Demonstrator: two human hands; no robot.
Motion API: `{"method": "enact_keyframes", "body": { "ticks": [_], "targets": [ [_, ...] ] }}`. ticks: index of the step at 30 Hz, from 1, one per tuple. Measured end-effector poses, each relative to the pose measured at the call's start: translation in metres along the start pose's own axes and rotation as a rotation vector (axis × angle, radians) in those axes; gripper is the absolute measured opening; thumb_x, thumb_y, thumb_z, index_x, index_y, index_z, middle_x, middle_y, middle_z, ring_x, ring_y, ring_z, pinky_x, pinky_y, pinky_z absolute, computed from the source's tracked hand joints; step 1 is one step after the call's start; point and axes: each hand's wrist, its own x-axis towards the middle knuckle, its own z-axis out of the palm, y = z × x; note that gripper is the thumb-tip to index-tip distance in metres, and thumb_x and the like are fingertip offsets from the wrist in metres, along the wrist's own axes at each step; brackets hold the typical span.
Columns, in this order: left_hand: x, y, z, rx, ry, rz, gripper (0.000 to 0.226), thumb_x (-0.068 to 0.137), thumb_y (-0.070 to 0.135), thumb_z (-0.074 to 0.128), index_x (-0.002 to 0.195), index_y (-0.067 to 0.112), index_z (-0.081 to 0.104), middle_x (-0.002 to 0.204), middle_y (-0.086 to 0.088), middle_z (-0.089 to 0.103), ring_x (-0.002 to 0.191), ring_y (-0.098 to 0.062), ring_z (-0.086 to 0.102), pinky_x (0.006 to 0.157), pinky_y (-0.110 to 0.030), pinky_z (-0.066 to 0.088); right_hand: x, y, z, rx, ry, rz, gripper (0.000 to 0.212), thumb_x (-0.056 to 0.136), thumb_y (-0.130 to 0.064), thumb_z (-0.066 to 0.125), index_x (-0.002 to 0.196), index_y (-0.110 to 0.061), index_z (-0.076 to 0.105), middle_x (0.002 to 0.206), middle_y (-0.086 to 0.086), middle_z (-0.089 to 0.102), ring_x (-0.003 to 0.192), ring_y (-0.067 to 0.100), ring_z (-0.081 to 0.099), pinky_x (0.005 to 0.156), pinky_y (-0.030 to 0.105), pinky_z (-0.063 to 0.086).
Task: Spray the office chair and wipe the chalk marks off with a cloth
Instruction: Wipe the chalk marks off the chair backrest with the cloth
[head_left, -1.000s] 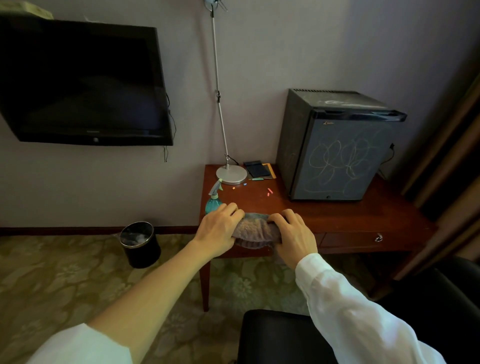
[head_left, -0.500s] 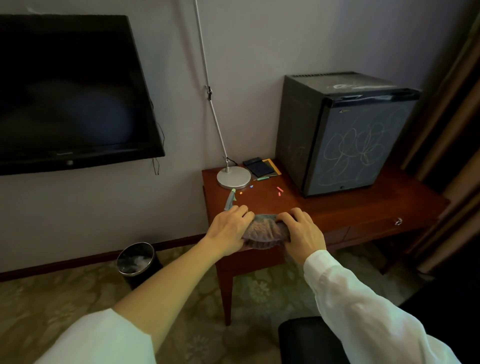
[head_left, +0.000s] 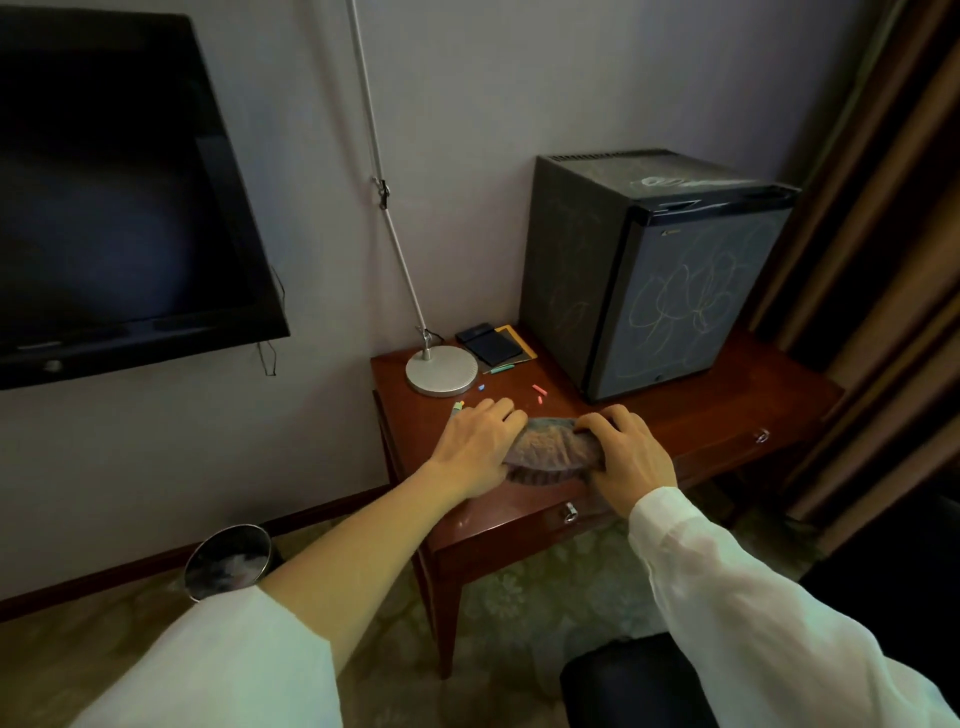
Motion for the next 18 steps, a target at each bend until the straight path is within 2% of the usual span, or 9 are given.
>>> {"method": "enact_keyframes", "body": {
  "ticks": [8,18],
  "targets": [
    [0.048,-0.004,0.045,-0.042,-0.053,0.011,0.049,0.077,0.025,0.07,0.12,0.015,0.049,0.115,-0.005,0.05,0.104,-0.023,0.05,0.078,-0.035,0.045,0.037,0.045,0.034,0.011,-0.06,0.012,0.047,0.077,-0.02,0.072,0.12,-0.027,0.054,0.123,0.001,0.047,0.112,0.022,0.047,0.075,0.034,0.051],
    [0.136,-0.039,0.113,-0.014,-0.183,-0.187,0.052,0.077,0.02,0.072,0.121,0.017,0.045,0.118,-0.003,0.047,0.107,-0.022,0.049,0.078,-0.032,0.043,0.141,0.097,0.104,0.078,-0.176,-0.029,0.047,0.081,-0.026,0.07,0.125,-0.029,0.051,0.127,-0.001,0.044,0.115,0.019,0.042,0.08,0.03,0.05]
  ]
}}
